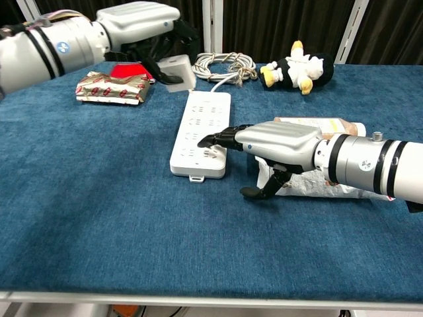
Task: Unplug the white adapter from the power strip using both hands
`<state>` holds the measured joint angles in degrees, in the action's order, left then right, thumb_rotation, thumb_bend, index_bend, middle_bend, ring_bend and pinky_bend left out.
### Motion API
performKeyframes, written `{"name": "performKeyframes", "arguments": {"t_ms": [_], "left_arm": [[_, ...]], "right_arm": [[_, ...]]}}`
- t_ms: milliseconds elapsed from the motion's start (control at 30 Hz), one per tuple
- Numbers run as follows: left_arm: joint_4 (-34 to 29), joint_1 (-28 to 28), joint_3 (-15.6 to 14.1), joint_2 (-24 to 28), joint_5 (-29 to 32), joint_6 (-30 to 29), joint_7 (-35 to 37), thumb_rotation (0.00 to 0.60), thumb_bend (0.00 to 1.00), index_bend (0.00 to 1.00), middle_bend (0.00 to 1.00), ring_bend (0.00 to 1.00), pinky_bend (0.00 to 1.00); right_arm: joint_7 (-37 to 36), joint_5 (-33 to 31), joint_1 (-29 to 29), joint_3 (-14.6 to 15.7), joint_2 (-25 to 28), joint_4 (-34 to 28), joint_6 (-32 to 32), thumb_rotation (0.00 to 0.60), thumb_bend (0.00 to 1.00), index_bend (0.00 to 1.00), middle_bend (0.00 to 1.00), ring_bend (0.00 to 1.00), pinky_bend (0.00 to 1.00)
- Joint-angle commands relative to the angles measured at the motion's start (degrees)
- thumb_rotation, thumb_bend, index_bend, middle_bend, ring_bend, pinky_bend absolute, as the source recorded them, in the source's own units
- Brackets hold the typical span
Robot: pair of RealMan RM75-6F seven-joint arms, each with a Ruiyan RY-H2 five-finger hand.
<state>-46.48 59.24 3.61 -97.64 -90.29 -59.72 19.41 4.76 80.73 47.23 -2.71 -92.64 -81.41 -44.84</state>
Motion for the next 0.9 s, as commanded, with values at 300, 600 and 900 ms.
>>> {"name": "performKeyframes", "arguments": {"t_ms": [300, 600, 900], "left_arm": [[-10.0, -6.0, -1.1, 5.0, 8.2, 9.4, -8.8, 0.600, 0.30, 0.36, 0.40, 0.29, 0.30], [-17.9, -11.8, 0.9, 9.8, 10.7, 1.9, -13.0, 0.600, 0.13, 0.17, 0.18, 0.09, 0.15], [-28.1, -26.3, 1.5, 22.7, 14.8, -14.5, -15.4, 0.600, 0.13, 0.17, 0.18, 0.09, 0.14]], "right_arm": [[-2.9, 6.0, -3.4, 0.0, 6.0, -4.6, -9.7, 0.600, 0.33, 0.06, 0.12, 0.00, 0.00], [-3.1, 7.6, -9.0, 0.6, 15.9, -10.4, -18.5, 0.600, 0.33, 0.06, 0.12, 0.00, 0.00], [-2.1, 5.7, -18.6, 2.9, 27.0, -13.1, -28.1, 0.600, 0.33, 0.04, 0.11, 0.00, 0.00]]}}
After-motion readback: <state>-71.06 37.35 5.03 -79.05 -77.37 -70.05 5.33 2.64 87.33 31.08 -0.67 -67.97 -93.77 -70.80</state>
